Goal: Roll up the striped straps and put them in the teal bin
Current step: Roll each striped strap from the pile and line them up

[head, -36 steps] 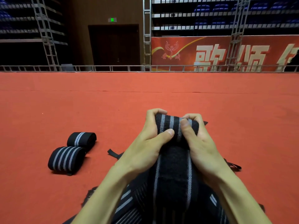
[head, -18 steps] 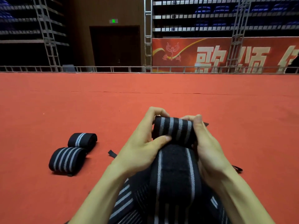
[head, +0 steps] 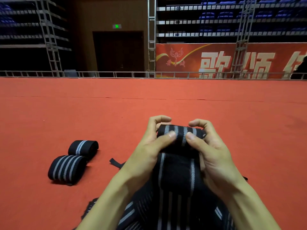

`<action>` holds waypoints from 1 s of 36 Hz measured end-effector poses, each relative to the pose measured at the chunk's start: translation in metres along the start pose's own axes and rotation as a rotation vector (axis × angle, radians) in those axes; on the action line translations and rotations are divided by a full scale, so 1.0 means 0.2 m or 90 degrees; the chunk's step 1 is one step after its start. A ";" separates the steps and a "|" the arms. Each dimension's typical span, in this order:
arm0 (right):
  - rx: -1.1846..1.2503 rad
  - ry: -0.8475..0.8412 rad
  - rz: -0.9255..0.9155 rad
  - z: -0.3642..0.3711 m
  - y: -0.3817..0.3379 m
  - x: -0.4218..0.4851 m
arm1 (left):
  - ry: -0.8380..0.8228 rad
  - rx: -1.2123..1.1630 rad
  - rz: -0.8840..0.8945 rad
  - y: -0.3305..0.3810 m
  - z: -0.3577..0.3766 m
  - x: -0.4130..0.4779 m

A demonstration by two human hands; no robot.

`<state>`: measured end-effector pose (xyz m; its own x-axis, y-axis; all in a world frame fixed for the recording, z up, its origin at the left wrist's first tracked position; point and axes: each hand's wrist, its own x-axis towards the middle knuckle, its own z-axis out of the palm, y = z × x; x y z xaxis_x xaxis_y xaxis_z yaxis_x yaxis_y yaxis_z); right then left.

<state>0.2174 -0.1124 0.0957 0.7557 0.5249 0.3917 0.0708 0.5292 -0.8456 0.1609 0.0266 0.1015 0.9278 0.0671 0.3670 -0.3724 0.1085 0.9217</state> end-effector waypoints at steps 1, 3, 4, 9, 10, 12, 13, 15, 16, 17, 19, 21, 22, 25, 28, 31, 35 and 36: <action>-0.017 0.005 -0.006 -0.01 0.01 0.00 | 0.021 0.003 -0.020 0.01 0.01 0.00; -0.041 0.009 -0.012 -0.01 0.01 0.01 | 0.039 0.015 -0.043 0.00 0.01 0.00; -0.045 0.008 -0.011 -0.02 0.02 0.00 | 0.036 0.035 -0.044 0.00 0.00 0.00; -0.069 0.017 -0.033 0.00 0.02 -0.01 | -0.034 0.128 -0.041 -0.01 -0.03 -0.02; -0.083 0.014 -0.043 0.00 0.02 -0.01 | -0.047 0.129 -0.042 -0.01 -0.04 -0.02; -0.128 0.022 -0.067 0.00 0.01 -0.02 | -0.056 0.122 -0.040 -0.01 -0.05 -0.01; -0.161 0.030 -0.083 -0.01 0.01 -0.01 | -0.049 0.103 -0.036 -0.01 -0.06 -0.01; -0.228 0.043 -0.110 -0.02 0.01 -0.01 | -0.025 0.050 -0.019 -0.02 -0.07 0.00; -0.232 0.045 -0.117 -0.03 0.01 -0.01 | -0.014 0.036 -0.002 -0.01 -0.07 0.00; -0.219 0.045 -0.116 -0.03 0.01 -0.01 | -0.006 0.041 0.022 -0.01 -0.07 0.00; -0.184 0.019 -0.090 -0.03 0.00 -0.01 | 0.010 0.078 0.068 -0.01 -0.06 0.01; -0.155 -0.012 -0.052 -0.02 0.00 -0.01 | 0.029 0.111 0.098 0.00 -0.05 0.01; -0.165 -0.014 -0.049 -0.02 0.00 -0.01 | 0.034 0.126 0.103 -0.01 -0.05 0.01; -0.232 -0.004 -0.079 -0.04 0.01 0.00 | 0.003 0.128 0.043 -0.02 -0.07 0.00; -0.221 -0.008 -0.083 -0.05 0.00 0.00 | -0.054 0.139 -0.011 -0.02 -0.09 0.00; -0.222 -0.005 -0.086 -0.05 0.01 0.00 | -0.045 0.163 0.008 -0.02 -0.08 0.00; -0.257 0.018 -0.077 -0.03 0.00 0.00 | -0.031 0.155 0.047 -0.01 -0.08 0.00; -0.245 0.021 -0.053 -0.03 0.00 0.00 | -0.029 0.158 0.059 0.00 -0.08 0.01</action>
<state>0.2202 -0.1167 0.0941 0.7569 0.4661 0.4580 0.3666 0.2773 -0.8881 0.1616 0.0426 0.0995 0.8919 0.0207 0.4518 -0.4445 -0.1433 0.8842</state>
